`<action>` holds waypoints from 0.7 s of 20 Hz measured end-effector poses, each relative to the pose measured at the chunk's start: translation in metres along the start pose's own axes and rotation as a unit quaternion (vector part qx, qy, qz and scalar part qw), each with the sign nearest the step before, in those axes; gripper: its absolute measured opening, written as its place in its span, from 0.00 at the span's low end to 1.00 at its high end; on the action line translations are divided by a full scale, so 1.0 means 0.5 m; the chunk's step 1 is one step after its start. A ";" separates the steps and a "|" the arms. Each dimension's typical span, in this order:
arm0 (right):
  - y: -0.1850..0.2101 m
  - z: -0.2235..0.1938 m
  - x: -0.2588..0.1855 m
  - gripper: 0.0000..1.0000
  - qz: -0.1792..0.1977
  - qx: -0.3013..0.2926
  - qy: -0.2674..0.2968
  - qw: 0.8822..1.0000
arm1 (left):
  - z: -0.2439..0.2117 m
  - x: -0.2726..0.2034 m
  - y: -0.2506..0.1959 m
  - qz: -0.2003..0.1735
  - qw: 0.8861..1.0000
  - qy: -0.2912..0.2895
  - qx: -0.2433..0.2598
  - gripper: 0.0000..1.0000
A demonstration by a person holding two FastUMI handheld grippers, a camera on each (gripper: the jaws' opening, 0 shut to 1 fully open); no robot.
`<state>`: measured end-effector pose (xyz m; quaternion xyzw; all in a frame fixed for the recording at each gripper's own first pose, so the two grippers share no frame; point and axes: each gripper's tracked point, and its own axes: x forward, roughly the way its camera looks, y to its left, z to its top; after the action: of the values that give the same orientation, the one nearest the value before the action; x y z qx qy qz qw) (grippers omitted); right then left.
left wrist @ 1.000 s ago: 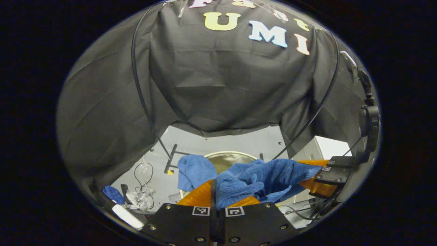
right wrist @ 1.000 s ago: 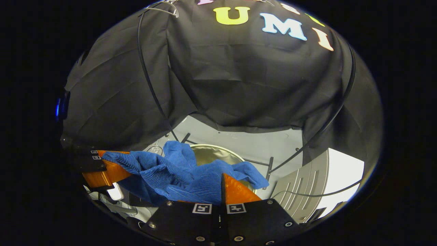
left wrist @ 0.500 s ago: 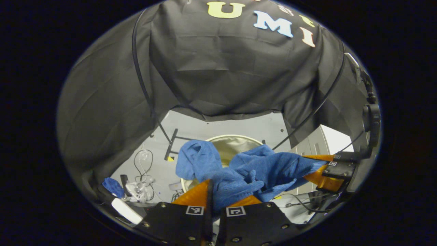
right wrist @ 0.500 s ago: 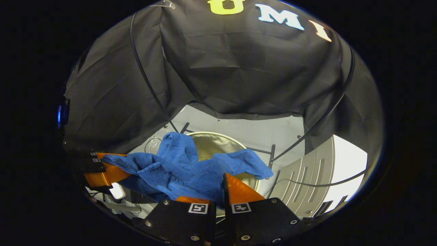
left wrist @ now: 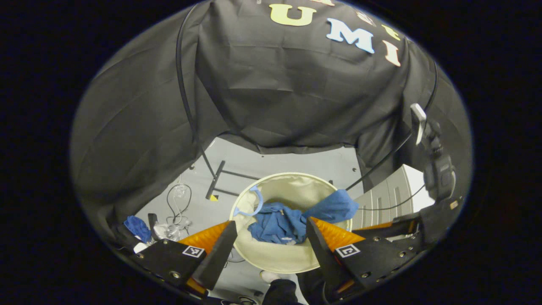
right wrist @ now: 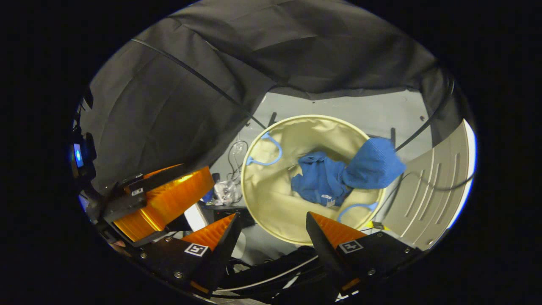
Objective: Grasp the clothes on the hanger with both hands and then place them into the laundry hamper below.
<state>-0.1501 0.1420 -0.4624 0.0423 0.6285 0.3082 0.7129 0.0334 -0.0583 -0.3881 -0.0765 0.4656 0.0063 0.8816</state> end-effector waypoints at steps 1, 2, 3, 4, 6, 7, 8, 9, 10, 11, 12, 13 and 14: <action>-0.011 0.009 -0.005 0.95 -0.001 -0.001 -0.006 1.000 | -0.003 -0.003 0.008 0.002 1.000 -0.002 0.005 0.94; -0.012 0.026 -0.013 0.96 -0.009 -0.002 -0.017 1.000 | -0.006 -0.005 0.012 0.003 1.000 -0.003 0.009 0.94; -0.025 0.029 -0.014 0.96 -0.022 -0.008 -0.029 0.999 | -0.009 -0.008 0.016 0.004 1.000 -0.001 0.010 0.95; -0.037 0.046 -0.023 0.96 -0.037 -0.017 -0.042 0.998 | -0.010 -0.009 0.022 0.008 1.000 0.001 0.009 0.96; -0.050 0.085 -0.047 0.96 -0.055 -0.033 -0.070 0.995 | -0.009 -0.011 0.030 0.010 1.000 0.002 0.002 0.97; -0.047 0.098 -0.052 0.96 -0.059 -0.039 -0.085 0.994 | -0.005 -0.018 0.031 0.010 1.000 -0.001 0.000 0.96; -0.046 0.114 -0.067 0.96 -0.064 -0.043 -0.100 0.992 | 0.009 -0.027 0.032 0.011 1.000 -0.009 -0.001 0.96; -0.044 0.123 -0.082 0.96 -0.069 -0.048 -0.116 0.990 | 0.021 -0.039 0.033 0.010 1.000 -0.019 0.001 0.94; -0.044 0.140 -0.107 0.96 -0.073 -0.052 -0.134 0.987 | 0.039 -0.053 0.033 0.010 0.999 -0.034 0.003 0.94; -0.038 0.158 -0.130 0.96 -0.077 -0.058 -0.157 0.983 | 0.061 -0.072 0.033 0.008 0.999 -0.052 0.006 0.94; -0.037 0.177 -0.163 0.95 -0.083 -0.064 -0.179 0.978 | 0.089 -0.098 0.033 0.006 0.997 -0.073 0.010 0.94; -0.031 0.191 -0.207 0.95 -0.089 -0.069 -0.205 0.972 | 0.117 -0.133 0.032 0.004 0.995 -0.096 0.013 0.94; -0.026 0.208 -0.258 0.96 -0.094 -0.072 -0.232 0.966 | 0.150 -0.167 0.029 0.001 0.993 -0.118 0.017 0.94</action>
<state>-0.0520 0.1020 -0.3344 0.0017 0.4235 0.2664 0.8659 0.0463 -0.0282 -0.2800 -0.0598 0.3586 0.0083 0.9315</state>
